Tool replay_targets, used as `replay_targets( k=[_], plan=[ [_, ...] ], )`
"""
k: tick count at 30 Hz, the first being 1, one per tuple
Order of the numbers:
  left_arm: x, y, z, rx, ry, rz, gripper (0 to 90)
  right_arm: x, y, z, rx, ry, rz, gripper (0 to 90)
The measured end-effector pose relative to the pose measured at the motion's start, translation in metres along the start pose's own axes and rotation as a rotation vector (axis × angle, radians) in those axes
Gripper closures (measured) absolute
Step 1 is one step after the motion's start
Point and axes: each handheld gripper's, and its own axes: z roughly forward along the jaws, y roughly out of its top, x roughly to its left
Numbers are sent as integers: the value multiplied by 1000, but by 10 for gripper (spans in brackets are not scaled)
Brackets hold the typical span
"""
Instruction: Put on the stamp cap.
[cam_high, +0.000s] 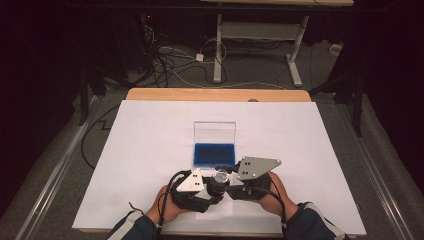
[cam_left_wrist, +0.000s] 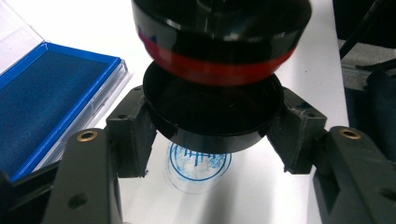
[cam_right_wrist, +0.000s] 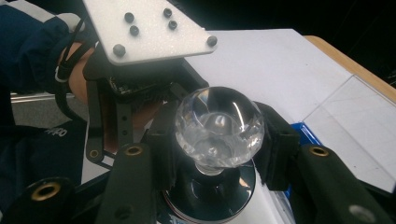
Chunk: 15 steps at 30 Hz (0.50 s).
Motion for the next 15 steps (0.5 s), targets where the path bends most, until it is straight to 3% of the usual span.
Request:
replay_targets(
  k=[4,6,8,15],
  plan=[
    [0,0,-1,-10,-8,-8,364,1,0,2,1,11,-1,566],
    [1,1,0,-32,-31,-11,364,1,-1,4,6,13,-4,566],
    [1,0,-2,-35,-23,-28,364,1,-1,5,5,17,-3,566],
    [0,1,-2,-41,-28,-30,364,2,-2,7,8,19,-3,566]
  ],
)
